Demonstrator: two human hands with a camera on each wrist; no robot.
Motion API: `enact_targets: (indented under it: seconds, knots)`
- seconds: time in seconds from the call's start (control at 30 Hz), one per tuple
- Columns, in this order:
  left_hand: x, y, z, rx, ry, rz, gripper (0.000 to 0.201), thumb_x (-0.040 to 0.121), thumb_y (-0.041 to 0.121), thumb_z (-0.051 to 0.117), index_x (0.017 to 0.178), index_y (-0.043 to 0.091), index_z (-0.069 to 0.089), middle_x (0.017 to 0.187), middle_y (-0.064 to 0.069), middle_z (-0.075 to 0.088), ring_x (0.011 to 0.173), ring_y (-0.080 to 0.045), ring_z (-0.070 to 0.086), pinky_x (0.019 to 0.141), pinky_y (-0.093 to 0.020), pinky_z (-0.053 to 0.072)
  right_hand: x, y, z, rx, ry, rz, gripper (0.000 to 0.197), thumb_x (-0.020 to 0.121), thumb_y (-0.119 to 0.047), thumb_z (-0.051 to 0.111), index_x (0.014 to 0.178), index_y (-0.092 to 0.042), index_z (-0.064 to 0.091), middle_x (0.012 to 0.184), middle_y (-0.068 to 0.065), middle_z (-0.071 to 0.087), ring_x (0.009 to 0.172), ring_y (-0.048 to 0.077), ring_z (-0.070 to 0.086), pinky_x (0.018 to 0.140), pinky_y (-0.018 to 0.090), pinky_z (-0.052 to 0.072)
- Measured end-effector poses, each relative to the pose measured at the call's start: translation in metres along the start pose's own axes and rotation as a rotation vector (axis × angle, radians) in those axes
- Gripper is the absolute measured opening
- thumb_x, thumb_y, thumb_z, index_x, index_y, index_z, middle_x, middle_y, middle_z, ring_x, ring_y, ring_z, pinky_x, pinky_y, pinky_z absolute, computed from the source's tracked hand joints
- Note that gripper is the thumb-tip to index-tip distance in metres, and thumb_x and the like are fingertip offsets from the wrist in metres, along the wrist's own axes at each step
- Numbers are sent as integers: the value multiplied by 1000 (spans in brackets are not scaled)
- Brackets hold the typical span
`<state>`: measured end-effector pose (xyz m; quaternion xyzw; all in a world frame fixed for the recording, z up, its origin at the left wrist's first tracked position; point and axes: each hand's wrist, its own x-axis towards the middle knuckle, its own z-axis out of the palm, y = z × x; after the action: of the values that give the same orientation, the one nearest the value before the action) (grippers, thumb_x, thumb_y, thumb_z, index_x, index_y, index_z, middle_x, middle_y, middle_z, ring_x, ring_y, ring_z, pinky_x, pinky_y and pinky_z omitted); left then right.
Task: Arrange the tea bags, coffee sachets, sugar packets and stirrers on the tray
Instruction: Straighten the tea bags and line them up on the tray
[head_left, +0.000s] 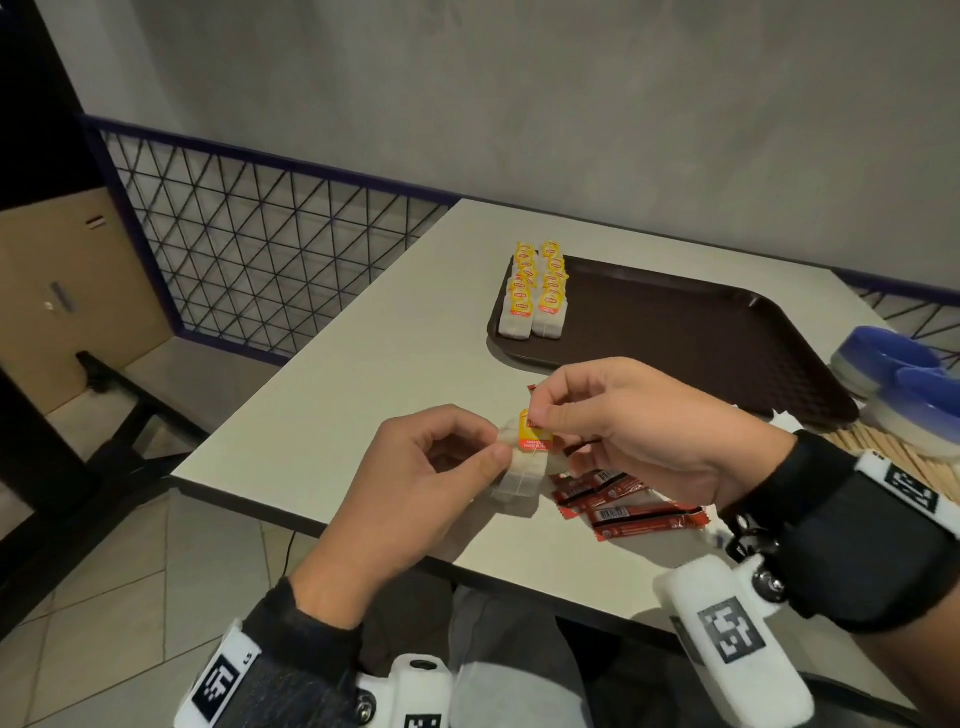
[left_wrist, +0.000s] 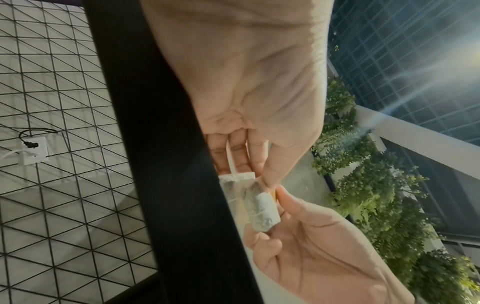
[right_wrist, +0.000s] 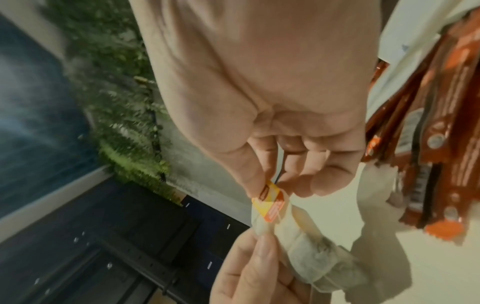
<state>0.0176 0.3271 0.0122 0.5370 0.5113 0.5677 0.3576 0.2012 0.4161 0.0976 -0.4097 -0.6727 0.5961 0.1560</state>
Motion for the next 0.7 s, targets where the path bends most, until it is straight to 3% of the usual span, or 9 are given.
enact_targets:
  seconds: [0.13, 0.3, 0.43, 0.53, 0.7]
  knots:
    - [0, 0, 0, 11, 0, 11, 13, 89, 18, 79, 84, 29, 78, 86, 3, 76, 86, -22, 71, 81, -43, 60, 0, 2, 2, 161, -16, 63, 8, 95, -6, 65, 102, -2, 69, 87, 14, 72, 68, 17, 61, 57, 28, 47]
    - [0, 1, 0, -49, 30, 18, 6, 88, 21, 81, 85, 25, 80, 87, -4, 77, 86, -29, 72, 83, -48, 60, -3, 7, 9, 6, 51, -113, 10, 92, -11, 72, 97, -3, 69, 84, 13, 71, 72, 19, 61, 62, 31, 51]
    - [2, 1, -3, -102, 60, 9, 14, 89, 12, 79, 82, 24, 80, 84, -4, 77, 80, -18, 70, 75, -37, 57, -6, 3, 13, -166, 140, -295, 12, 88, -13, 77, 98, -9, 71, 86, 22, 69, 70, 17, 63, 66, 30, 55]
    - [4, 0, -5, -159, 94, 21, 11, 87, 13, 75, 87, 22, 82, 88, -4, 78, 82, -21, 70, 74, -34, 58, -7, 2, 10, -190, 167, -353, 17, 85, -11, 79, 101, -12, 72, 86, 17, 71, 72, 18, 67, 70, 28, 58]
    - [5, -3, -7, -138, 170, 20, 33, 91, -2, 70, 88, 28, 83, 93, -1, 80, 88, -18, 73, 77, -31, 56, -10, 2, 9, -186, 68, -373, 19, 80, -11, 82, 98, -10, 75, 81, 10, 75, 73, 17, 72, 69, 24, 56]
